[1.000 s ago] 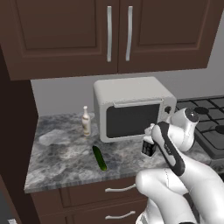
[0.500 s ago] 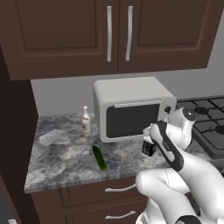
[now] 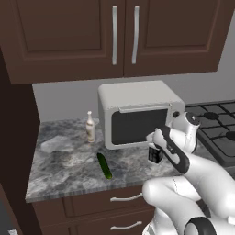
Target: Place the liquors on the top shelf of the fridge to keep them out of children's reach, and place the cucumber on lower shelves for easy access.
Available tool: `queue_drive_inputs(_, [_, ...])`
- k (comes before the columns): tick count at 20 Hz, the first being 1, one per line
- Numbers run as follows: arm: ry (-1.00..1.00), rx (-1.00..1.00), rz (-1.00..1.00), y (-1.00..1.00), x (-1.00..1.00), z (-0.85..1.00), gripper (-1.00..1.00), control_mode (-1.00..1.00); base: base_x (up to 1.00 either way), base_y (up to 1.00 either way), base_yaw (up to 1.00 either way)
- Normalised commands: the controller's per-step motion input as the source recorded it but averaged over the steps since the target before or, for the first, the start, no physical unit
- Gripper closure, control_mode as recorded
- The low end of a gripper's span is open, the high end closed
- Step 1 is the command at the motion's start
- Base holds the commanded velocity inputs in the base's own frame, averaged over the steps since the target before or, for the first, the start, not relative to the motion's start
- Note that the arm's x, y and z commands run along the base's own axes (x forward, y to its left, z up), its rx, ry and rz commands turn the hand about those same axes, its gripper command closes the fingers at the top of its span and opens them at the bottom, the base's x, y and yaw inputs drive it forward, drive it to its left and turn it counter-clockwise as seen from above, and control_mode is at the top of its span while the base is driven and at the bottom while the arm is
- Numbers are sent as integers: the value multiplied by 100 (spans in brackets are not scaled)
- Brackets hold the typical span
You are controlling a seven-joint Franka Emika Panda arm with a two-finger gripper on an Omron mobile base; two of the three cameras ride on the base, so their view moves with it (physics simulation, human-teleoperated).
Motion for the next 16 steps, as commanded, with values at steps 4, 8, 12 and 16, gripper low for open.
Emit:
queue_drive_inputs(4, [0,0,0,13,9,-20,-100,-100,0,0,0])
queue_drive_inputs(8, [0,0,0,10,8,-16,-100,-100,0,0,0])
queue_drive_inputs(12, [0,0,0,10,2,-13,100,-100,0,0,0])
queue_drive_inputs(16, [0,0,0,6,0,-9,100,-100,0,0,0])
